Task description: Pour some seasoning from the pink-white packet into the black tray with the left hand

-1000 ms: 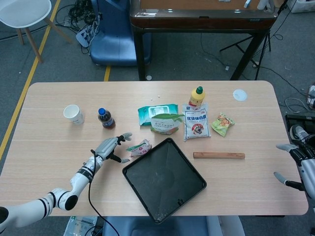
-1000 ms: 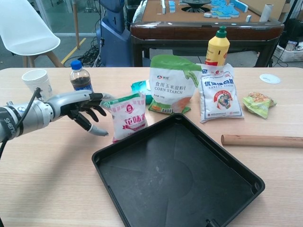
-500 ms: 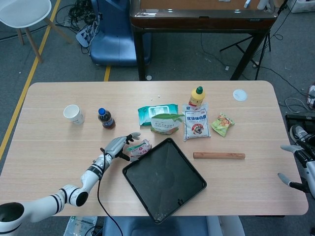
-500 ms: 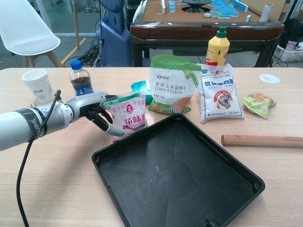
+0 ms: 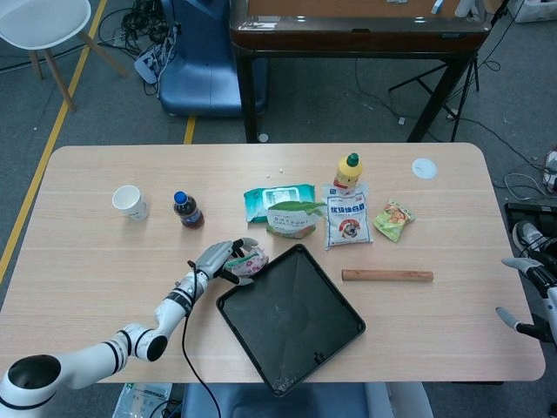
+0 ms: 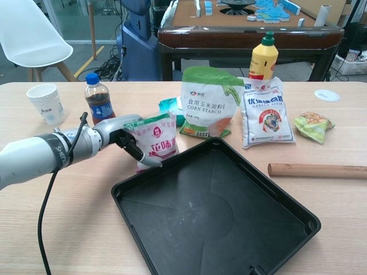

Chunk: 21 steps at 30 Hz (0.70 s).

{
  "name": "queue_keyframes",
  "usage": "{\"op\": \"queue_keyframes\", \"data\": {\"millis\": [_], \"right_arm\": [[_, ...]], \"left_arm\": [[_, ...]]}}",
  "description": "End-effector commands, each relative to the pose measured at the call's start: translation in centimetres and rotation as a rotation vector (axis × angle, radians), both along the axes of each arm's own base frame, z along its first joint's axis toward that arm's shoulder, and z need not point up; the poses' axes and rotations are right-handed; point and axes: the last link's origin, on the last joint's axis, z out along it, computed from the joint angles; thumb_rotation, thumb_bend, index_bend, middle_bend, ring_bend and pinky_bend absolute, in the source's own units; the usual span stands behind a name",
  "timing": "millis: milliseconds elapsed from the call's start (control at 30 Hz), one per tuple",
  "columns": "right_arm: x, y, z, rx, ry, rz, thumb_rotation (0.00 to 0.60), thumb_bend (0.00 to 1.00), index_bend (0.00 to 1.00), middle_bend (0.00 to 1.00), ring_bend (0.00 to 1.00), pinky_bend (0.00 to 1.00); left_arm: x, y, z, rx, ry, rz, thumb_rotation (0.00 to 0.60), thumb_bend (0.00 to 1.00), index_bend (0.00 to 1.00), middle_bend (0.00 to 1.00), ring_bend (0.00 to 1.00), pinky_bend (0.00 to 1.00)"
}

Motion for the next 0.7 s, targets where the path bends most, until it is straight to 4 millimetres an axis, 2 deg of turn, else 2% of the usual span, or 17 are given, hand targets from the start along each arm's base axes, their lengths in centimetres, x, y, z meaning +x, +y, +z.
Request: {"op": "queue_keyframes", "data": {"millis": [33,367,533,700], "right_arm": [[0.0,0.0,0.0,-0.002,0.000,-0.003,0.600,0.16,0.28,0.31,0.15,0.17],[0.0,0.0,0.1,-0.005,0.001,-0.008,0.600,0.16,0.28,0.31,0.15,0.17],[0.0,-0.1,0.0,-0.002,0.000,-0.008,0.600,0.16,0.28,0.31,0.15,0.17],[0.1,-0.2,0.0,-0.003,0.000,-0.009,0.600,0.16,0.28,0.31,0.15,0.17]], "left_arm": [[0.2,0.0,-0.2,-0.003,-0.007,0.002,0.600,0.14,0.22,0.29,0.32,0.28],[0.9,0.6,-1.0,0.008,-0.071,0.054,0.600,0.14,0.28,0.37,0.38,0.33],[1.2,1.3,-1.2,0.037,-0.077,0.066,0.600,0.14,0.38,0.49,0.47,0.42],[0.9,1.8,-1.0,0.051,-0.038,0.043,0.600,0.16,0.44,0.55,0.51,0.49]]}}
